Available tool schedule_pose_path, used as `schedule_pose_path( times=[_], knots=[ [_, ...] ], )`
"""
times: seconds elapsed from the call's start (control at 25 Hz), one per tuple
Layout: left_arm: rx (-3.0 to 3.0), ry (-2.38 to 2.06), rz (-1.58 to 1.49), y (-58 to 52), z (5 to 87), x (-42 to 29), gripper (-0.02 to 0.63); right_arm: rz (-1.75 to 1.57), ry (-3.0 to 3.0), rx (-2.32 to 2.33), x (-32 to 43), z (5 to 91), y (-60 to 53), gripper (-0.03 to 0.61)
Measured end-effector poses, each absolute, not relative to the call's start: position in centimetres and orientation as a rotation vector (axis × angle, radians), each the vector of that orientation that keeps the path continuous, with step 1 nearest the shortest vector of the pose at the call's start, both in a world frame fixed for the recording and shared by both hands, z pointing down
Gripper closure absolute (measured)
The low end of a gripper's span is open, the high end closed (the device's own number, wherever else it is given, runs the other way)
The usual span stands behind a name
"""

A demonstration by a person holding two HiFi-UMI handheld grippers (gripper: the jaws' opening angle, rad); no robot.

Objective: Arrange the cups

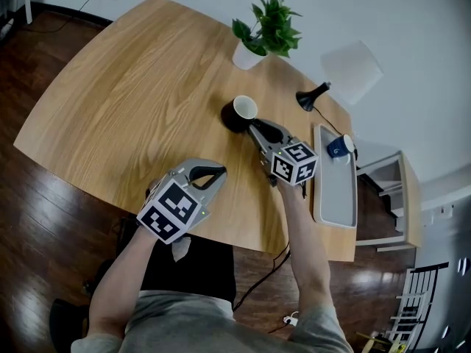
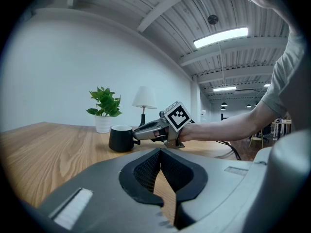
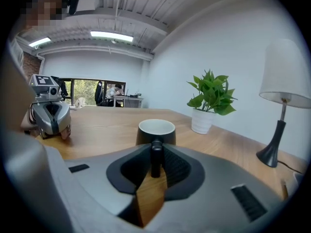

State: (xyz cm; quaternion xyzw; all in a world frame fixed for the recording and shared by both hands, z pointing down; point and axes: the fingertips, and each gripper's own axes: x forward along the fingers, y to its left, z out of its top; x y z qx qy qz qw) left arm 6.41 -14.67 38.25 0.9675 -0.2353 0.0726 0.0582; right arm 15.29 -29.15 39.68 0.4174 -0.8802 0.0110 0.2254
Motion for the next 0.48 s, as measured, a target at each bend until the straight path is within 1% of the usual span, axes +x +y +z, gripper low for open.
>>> schedule_pose_path(
  times=[0.24,0.48],
  knots=[
    [2.934,-0.710,0.222,-14.7,38.3,6.3,0.604,0.148,-2.508,1.245,16.2,38.1,-28.4,0.495],
    [2.934,-0.709,0.225,-14.8,38.2,5.8,0.604,0.201,-2.550,1.283,17.9,36.6,-25.1,0.495]
  ],
)
